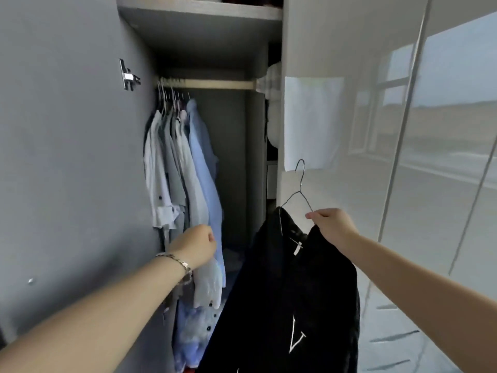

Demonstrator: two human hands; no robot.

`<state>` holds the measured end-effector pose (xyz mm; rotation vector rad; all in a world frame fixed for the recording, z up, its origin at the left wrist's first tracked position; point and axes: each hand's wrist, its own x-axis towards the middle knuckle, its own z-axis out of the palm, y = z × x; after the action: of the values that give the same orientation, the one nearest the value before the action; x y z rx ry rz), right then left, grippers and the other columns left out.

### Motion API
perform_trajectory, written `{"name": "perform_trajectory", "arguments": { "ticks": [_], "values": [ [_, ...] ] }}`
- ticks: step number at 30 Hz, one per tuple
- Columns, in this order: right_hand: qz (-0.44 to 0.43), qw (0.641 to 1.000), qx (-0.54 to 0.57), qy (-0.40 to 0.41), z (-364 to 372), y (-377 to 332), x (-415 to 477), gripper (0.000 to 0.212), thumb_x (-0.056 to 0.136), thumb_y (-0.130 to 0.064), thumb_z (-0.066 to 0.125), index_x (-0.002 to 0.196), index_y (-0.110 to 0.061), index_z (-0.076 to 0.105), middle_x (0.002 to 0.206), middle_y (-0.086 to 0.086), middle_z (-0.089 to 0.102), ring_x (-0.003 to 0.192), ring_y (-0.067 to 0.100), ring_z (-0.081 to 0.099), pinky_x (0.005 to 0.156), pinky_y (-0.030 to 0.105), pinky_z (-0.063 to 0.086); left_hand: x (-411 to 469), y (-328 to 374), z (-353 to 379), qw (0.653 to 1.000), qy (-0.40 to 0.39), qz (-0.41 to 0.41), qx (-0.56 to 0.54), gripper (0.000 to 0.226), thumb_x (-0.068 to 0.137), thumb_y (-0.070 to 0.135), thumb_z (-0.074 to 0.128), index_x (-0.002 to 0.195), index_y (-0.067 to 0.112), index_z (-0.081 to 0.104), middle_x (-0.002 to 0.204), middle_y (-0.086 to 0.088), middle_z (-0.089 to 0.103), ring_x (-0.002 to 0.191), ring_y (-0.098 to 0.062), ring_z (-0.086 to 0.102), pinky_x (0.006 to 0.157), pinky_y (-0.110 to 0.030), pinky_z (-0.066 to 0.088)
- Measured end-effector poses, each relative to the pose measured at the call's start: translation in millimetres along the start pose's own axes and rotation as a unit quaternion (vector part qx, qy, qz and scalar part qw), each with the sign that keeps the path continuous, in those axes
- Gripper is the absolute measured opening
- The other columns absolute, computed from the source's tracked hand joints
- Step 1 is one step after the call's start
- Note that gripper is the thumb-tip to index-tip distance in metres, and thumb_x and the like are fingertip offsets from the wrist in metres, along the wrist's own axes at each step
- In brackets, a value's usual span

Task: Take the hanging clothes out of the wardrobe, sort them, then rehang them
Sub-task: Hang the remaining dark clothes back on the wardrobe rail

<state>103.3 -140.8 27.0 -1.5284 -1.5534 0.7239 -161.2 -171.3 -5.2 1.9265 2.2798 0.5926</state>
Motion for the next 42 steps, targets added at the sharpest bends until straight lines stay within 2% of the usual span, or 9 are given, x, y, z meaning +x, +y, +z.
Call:
{"name": "perform_trajectory", "arguments": {
  "ticks": [9,11,13,18,21,23,34,39,42],
  "values": [
    [-0.047,0.998,0.033,0.001,94.1,-93.4,126.0,0.040,0.095,-0.013,0.048,0.055,-0.011,0.047,0.036,-0.006,0.028,0.030,0.007,0.026,0.031,0.015,0.024,118.2,-5.5,-60.7,0.995,0.099,0.017,-0.004,0.019,0.094,0.018,0.041,0.099,0.020,0.059,0.097,0.003,0.057,0.085,-0.020,0.054,0.070,-0.027,0.043],
    [-0.058,0.997,0.056,0.004,109.0,-114.6,157.7,0.032,0.096,-0.014,0.047,0.075,0.002,0.066,0.043,-0.003,0.037,0.039,0.010,0.035,0.041,0.021,0.029,144.4,-7.8,-72.9,0.993,0.116,0.018,-0.004,0.021,0.095,0.019,0.042,0.106,0.019,0.059,0.099,0.003,0.056,0.086,-0.020,0.054,0.073,-0.029,0.045],
    [-0.088,0.994,0.066,0.014,125.4,-138.2,196.6,0.032,0.097,-0.014,0.045,0.103,0.010,0.065,0.055,0.004,0.043,0.049,0.016,0.039,0.049,0.026,0.031,173.5,-12.6,-87.4,0.989,0.146,0.020,-0.002,0.021,0.095,0.019,0.043,0.107,0.019,0.060,0.104,0.004,0.059,0.092,-0.020,0.058,0.078,-0.030,0.048],
    [-0.181,0.982,0.057,0.011,156.6,-210.2,285.2,0.031,0.098,-0.015,0.044,0.075,-0.003,0.062,0.068,0.009,0.053,0.062,0.022,0.050,0.057,0.027,0.037,243.3,-21.6,-132.7,0.976,0.218,-0.009,-0.005,0.018,0.094,0.018,0.043,0.101,0.018,0.060,0.100,0.001,0.065,0.089,-0.019,0.057,0.073,-0.026,0.044],
    [-0.217,0.972,0.091,0.017,166.8,-258.6,329.4,0.028,0.099,-0.017,0.043,0.111,0.000,0.062,0.106,0.016,0.064,0.101,0.030,0.060,0.080,0.028,0.043,273.9,-24.5,-157.6,0.966,0.255,-0.021,0.029,0.016,0.092,0.018,0.043,0.093,0.021,0.058,0.085,0.003,0.062,0.080,-0.018,0.051,0.066,-0.026,0.040],
    [-0.242,0.966,0.094,0.010,176.3,-284.6,355.4,0.030,0.098,-0.016,0.043,0.119,0.001,0.058,0.117,0.017,0.061,0.113,0.031,0.057,0.082,0.025,0.039,291.0,-24.2,-169.5,0.961,0.274,-0.027,0.036,0.014,0.093,0.019,0.043,0.090,0.023,0.056,0.085,0.004,0.059,0.076,-0.019,0.052,0.063,-0.025,0.037],
    [-0.326,0.943,0.036,-0.059,286.2,-299.8,419.6,0.033,0.095,-0.005,0.041,0.124,0.000,0.056,0.124,0.018,0.059,0.117,0.029,0.055,0.098,0.030,0.041,337.6,-34.7,-173.3,0.946,0.318,-0.016,0.065,0.012,0.091,0.020,0.047,0.095,0.027,0.056,0.087,0.009,0.064,0.074,-0.014,0.054,0.063,-0.025,0.038],
    [-0.360,0.927,0.032,-0.098,299.5,-312.6,426.6,0.029,0.094,-0.004,0.043,0.117,0.010,0.053,0.120,0.026,0.059,0.111,0.034,0.056,0.073,0.026,0.034,338.7,-39.4,-170.5,0.943,0.321,-0.027,0.078,0.017,0.089,0.019,0.047,0.098,0.028,0.058,0.098,0.011,0.063,0.080,-0.013,0.054,0.069,-0.023,0.042],
    [-0.374,0.922,0.061,-0.082,288.9,-300.0,422.6,0.027,0.094,-0.007,0.045,0.116,0.005,0.057,0.120,0.024,0.060,0.111,0.034,0.056,0.079,0.027,0.038,332.9,-42.7,-171.9,0.948,0.308,-0.024,0.073,0.018,0.090,0.017,0.046,0.099,0.026,0.058,0.100,0.010,0.062,0.079,-0.015,0.055,0.067,-0.024,0.041]
  ]
}}
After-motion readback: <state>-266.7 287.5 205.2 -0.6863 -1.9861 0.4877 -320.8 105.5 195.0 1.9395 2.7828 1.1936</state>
